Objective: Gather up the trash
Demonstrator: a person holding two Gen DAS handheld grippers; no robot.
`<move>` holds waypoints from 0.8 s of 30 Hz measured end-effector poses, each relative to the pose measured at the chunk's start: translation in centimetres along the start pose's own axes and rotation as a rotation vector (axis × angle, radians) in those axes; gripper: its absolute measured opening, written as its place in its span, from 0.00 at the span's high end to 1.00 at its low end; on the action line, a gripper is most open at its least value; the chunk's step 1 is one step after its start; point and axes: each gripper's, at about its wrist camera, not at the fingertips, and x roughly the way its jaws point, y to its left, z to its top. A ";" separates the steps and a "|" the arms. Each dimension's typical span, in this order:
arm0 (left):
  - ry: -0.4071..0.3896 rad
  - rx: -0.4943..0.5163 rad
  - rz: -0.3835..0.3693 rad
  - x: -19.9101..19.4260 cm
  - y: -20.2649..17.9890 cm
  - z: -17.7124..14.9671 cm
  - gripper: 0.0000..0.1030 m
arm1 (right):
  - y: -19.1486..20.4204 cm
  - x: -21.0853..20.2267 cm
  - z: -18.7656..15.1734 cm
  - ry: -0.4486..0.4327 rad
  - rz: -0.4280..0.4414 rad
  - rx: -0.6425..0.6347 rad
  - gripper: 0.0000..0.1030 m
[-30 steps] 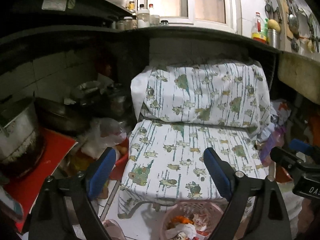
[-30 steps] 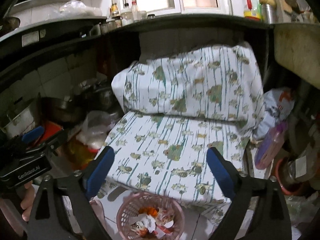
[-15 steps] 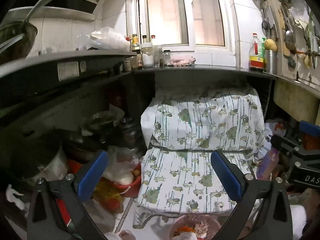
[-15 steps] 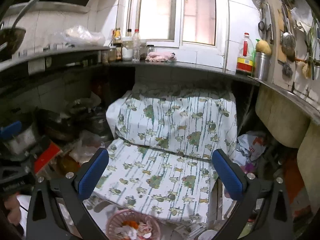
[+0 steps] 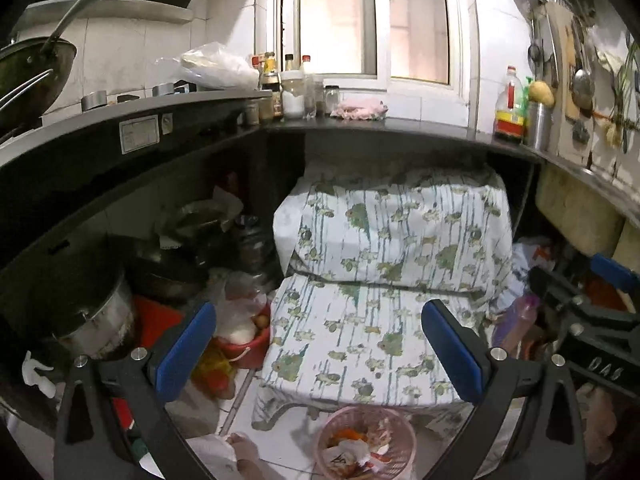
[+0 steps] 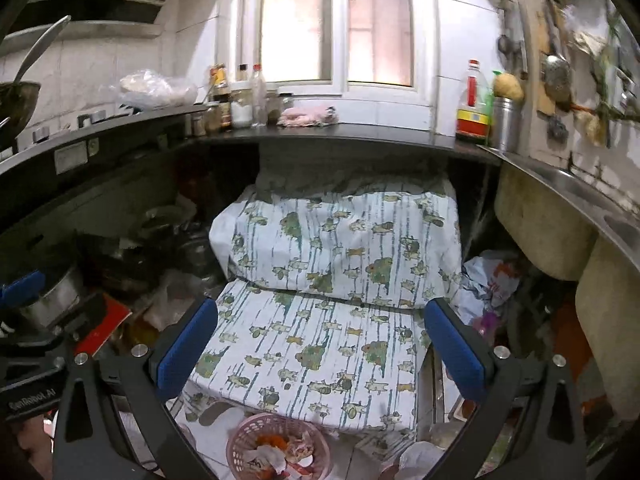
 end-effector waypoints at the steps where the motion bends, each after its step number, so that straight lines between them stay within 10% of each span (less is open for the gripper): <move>1: -0.002 -0.005 -0.002 0.3 0.0 -0.2 0.00 | -0.1 0.0 -0.2 -0.006 0.002 0.008 0.00; 24: -0.003 -0.047 0.060 0.9 1.8 -0.6 0.00 | 0.6 -0.7 -0.9 -0.002 0.050 -0.027 0.00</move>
